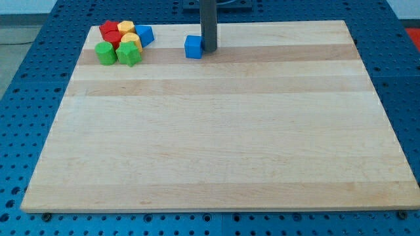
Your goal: Push blue cube towards group of blocks
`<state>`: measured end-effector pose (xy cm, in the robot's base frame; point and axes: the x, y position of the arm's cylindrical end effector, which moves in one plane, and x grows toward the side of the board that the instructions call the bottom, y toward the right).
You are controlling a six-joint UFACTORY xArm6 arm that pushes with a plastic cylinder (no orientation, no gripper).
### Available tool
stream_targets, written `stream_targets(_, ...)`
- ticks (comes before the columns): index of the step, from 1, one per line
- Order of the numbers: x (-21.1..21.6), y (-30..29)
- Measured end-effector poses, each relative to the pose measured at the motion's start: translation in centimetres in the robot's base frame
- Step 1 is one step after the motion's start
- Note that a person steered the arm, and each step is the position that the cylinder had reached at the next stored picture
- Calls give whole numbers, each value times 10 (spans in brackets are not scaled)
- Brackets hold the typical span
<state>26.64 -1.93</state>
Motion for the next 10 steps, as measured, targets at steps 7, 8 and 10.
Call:
stream_targets(7,-9,-77)
stream_targets(8,-9,-93)
stream_targets(10,10,-72)
